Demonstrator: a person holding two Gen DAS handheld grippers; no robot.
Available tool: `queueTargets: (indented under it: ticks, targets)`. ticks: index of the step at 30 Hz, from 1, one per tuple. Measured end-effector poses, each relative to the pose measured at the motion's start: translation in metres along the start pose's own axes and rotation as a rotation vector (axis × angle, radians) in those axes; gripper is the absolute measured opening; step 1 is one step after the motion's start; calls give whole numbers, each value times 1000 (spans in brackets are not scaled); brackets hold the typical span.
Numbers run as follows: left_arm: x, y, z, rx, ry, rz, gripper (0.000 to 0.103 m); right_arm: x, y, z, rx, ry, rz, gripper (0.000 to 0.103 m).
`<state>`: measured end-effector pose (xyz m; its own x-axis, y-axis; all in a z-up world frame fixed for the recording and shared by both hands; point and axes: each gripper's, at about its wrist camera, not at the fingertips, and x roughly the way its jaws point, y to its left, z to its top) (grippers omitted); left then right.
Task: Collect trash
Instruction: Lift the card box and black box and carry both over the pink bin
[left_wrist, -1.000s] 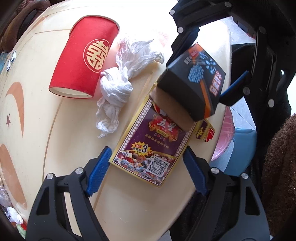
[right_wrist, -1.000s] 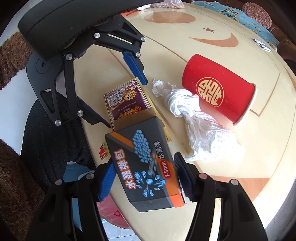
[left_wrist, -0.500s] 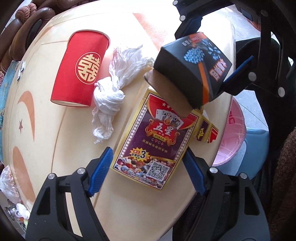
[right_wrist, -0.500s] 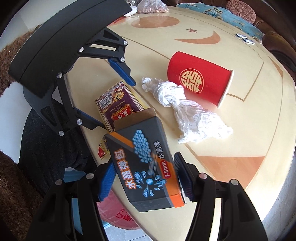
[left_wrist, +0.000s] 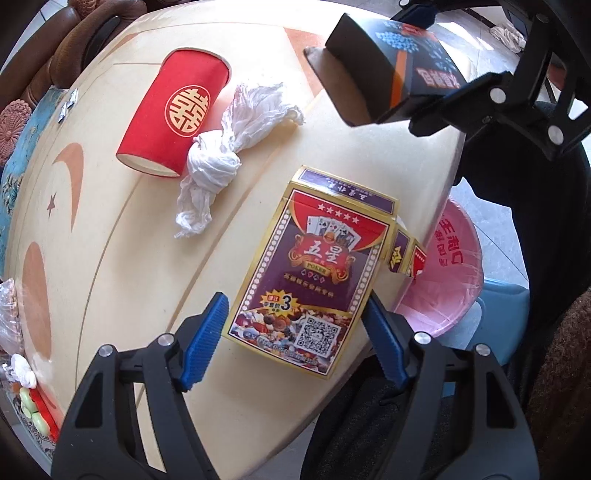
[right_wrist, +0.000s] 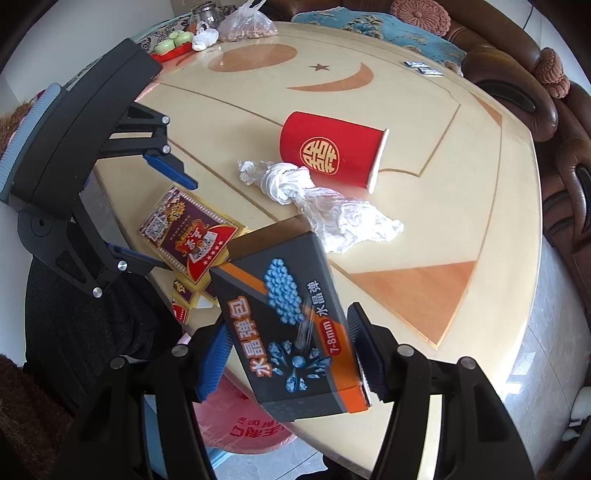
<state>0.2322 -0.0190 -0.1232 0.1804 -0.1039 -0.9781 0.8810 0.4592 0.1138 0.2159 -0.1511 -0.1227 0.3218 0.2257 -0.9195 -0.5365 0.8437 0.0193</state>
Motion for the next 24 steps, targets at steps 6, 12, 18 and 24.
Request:
queueTargets:
  ticks: [6,12,18,24]
  targets:
    - [-19,2,-13,-80,-46,-4,72,-11,-4,-18,60,-4,-14,60]
    - [-33,-18,-22,-97,-82,12,71,-23,2,-26,72,-16,-39,60]
    - [-49,-42,-31,-85,-109,26,71,-41,17,-38,71,-28,-52,60]
    - [-76,-64,-42,-80,-152,42,71,-63,36,-58,62,-50,-70,60]
